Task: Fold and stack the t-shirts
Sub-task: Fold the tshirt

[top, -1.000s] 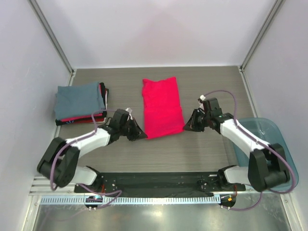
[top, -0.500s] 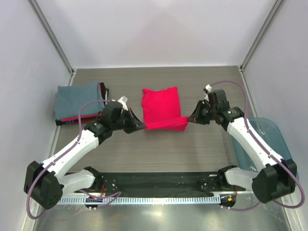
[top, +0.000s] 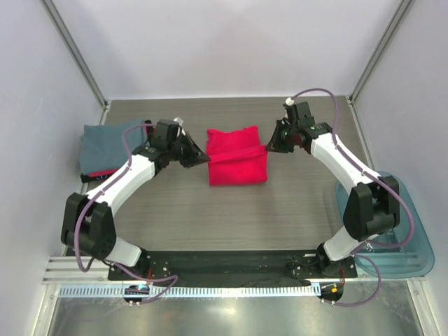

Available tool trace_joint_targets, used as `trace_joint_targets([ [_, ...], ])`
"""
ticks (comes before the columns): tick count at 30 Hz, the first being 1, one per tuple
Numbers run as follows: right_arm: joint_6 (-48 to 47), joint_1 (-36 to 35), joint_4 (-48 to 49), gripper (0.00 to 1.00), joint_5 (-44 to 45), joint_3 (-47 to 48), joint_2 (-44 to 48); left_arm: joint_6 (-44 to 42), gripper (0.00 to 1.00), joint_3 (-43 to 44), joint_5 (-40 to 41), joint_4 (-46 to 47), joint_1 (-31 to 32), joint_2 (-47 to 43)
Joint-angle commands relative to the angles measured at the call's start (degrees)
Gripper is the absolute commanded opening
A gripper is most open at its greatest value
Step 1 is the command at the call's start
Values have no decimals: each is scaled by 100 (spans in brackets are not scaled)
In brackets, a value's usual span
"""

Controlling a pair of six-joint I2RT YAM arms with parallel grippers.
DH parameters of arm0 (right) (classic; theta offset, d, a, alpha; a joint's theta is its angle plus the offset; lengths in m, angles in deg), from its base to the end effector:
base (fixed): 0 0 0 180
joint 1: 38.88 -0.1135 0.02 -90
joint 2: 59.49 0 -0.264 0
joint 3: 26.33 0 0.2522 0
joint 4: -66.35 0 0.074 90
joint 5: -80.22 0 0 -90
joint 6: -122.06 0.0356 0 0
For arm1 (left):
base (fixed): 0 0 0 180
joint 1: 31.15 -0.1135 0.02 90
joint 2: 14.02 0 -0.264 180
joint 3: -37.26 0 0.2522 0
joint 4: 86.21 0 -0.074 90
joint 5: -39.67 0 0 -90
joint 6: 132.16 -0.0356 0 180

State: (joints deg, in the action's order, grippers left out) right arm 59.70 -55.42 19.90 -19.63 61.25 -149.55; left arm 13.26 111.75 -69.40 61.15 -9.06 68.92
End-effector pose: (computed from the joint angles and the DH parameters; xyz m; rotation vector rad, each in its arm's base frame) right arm 0.3279 0.1037 0.2844 0.1605 2.4807 0.5484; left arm 0.2904 -0.1304 0.2677 -0.5292 2.4278 -1.0299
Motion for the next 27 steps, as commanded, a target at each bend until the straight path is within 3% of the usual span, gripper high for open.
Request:
trace_joint_targets([
  [1,-215,142,316,1,317,729,-256,-259,0,571,-246,94,-196,240],
  [19,13,414,561,1,-272,2575,-2304,-233,0,2301,-361,200,-819,2085],
  [27,110,537,711,3,-369,3269,-3174,-14,1,3672,-993,384,-1066,3772],
])
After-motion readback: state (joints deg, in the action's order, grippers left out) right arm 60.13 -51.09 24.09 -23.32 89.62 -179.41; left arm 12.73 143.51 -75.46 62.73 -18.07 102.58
